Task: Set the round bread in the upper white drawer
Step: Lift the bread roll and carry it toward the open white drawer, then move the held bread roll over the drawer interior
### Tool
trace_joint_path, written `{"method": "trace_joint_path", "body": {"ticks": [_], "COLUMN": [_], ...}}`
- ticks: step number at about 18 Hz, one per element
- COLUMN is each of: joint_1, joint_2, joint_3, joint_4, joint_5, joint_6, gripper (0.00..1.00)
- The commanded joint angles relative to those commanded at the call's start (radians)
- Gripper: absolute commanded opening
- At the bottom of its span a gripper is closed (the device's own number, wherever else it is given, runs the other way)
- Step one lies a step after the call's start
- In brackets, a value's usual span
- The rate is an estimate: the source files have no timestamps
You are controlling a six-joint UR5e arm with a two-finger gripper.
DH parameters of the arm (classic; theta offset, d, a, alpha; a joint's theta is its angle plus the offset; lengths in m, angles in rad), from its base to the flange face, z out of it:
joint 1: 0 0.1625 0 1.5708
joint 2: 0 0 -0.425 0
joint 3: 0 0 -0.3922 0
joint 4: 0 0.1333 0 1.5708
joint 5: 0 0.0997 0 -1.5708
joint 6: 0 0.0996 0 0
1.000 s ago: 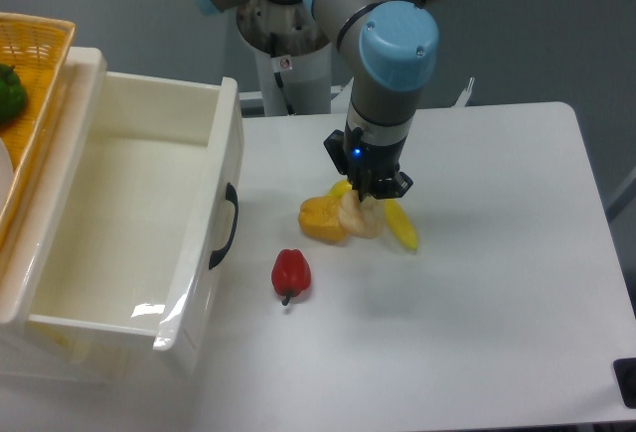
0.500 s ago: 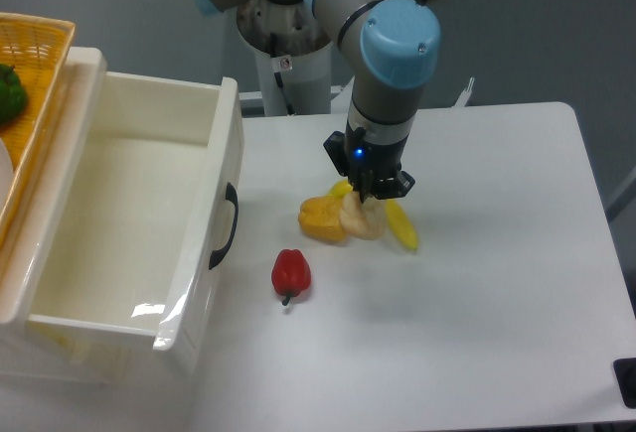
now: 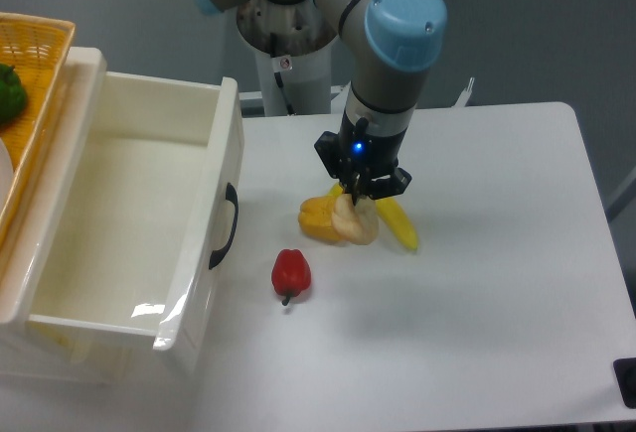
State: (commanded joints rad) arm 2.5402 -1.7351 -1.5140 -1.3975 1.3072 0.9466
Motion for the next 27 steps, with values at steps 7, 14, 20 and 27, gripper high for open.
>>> {"method": "trace_joint_path", "body": {"ticks": [7,14,20,27], "joint_1": [0.011,-0.017,-0.096,-0.185], "joint_2": [0.092,0.178,0.183,0.181], "joint_3": [-0.014,-0.018,-0.023,-0.046], "joint_4": [-0.026,-0.032,-0.032,-0.034], "joint_5": [-0.144,-0.259,-0.311,-0.321], "joint_6": [-0.198,-0.339,-0.442,-0.451], "gripper": [0.0,0.0,0.0,0.0]}}
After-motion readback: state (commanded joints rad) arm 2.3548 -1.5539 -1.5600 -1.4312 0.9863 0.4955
